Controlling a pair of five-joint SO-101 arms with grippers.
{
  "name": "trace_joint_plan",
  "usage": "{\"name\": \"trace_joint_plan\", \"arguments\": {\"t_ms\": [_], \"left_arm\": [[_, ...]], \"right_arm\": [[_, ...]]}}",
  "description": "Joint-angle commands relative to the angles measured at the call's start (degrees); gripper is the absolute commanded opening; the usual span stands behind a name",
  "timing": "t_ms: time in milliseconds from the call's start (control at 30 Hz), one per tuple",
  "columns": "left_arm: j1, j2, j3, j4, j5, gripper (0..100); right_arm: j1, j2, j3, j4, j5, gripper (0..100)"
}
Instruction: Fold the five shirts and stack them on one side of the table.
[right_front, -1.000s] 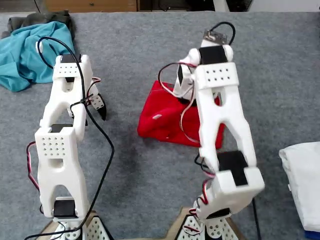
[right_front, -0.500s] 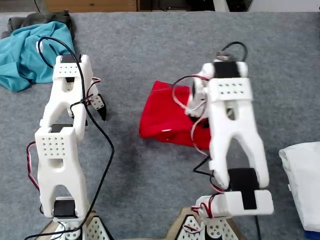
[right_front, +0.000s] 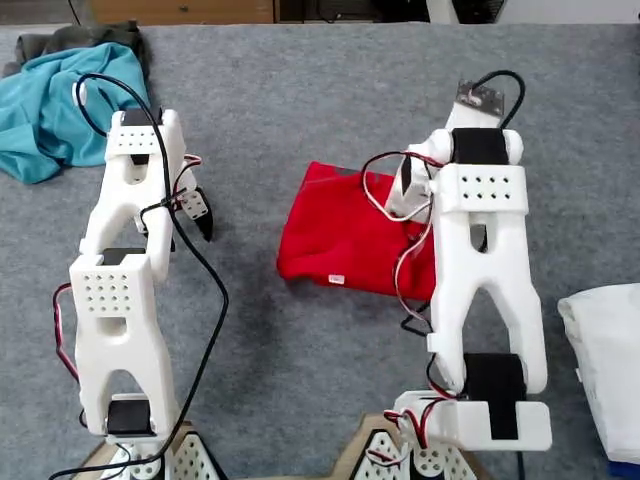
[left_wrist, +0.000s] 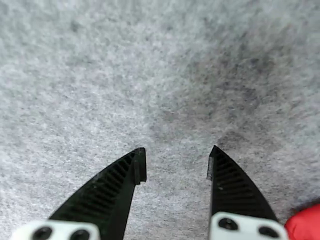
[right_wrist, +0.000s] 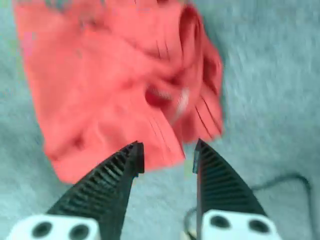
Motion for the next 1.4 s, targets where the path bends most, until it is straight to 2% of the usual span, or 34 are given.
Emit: {"name": "trace_joint_plan", "arguments": {"t_ms": [0,133,267,633,1000,1367], "left_arm": [[-0.62,-3.47,-0.09,-0.62,-0.26,21],[-0.62,-3.47,-0.09,-0.62,-1.23,21],[-0.62,-3.47,0.00,-0.62,-1.41,21],[-0.62,-3.47,0.00,-0.62,-1.41,21],[-0.62,-3.38,0.00,-0.62,-1.41,21],[-0.62,-3.38,-0.09,-0.62,-1.41,21]], "right_arm": [[-4.62,3.56,-0.40,-6.68,-4.57,18.4],[-9.10,12.88,-4.79,-10.99,-9.67,18.4],[-11.56,22.46,-16.40,-10.73,-12.48,18.2],[-11.56,44.88,-41.98,-2.90,-12.66,18.2],[-10.42,55.60,-58.68,7.12,-12.66,18.2],[-6.20,58.15,-60.88,10.73,-12.57,18.1]]}}
